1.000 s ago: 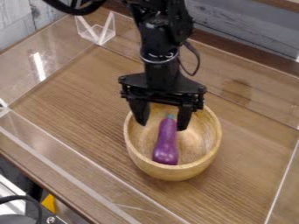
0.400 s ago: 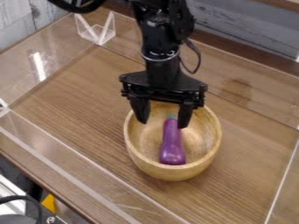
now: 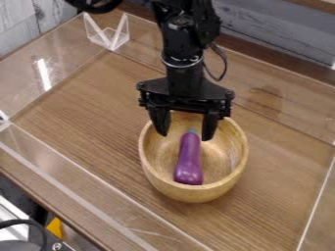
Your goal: Remove the purple eggplant from inside the brown bowl and put it on the table
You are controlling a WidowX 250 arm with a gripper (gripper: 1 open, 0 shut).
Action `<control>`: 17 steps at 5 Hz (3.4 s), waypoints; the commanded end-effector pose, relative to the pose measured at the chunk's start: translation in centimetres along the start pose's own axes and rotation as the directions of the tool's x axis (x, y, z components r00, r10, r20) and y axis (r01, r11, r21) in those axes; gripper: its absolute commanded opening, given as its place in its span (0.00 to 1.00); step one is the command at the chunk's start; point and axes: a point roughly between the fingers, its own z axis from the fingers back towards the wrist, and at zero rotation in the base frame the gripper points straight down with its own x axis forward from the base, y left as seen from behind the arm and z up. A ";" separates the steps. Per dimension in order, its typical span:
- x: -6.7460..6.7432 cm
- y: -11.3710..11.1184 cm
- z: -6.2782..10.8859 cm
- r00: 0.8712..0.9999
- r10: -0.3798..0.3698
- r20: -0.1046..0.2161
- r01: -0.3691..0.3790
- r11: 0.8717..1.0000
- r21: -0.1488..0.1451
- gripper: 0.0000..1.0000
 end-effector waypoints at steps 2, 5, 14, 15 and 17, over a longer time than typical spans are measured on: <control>0.5 -0.1 -1.0 0.999 0.012 0.042 -0.012 1.000 0.005 1.00; -0.5 -0.5 -2.2 0.998 0.029 0.049 -0.030 1.000 0.008 1.00; -1.8 -1.5 -2.4 0.998 0.051 0.037 -0.050 0.999 -0.022 1.00; -1.8 -1.5 -2.3 0.998 0.053 0.039 -0.052 0.998 -0.023 1.00; -1.9 -1.5 -2.1 0.997 0.052 0.051 -0.051 0.998 -0.023 1.00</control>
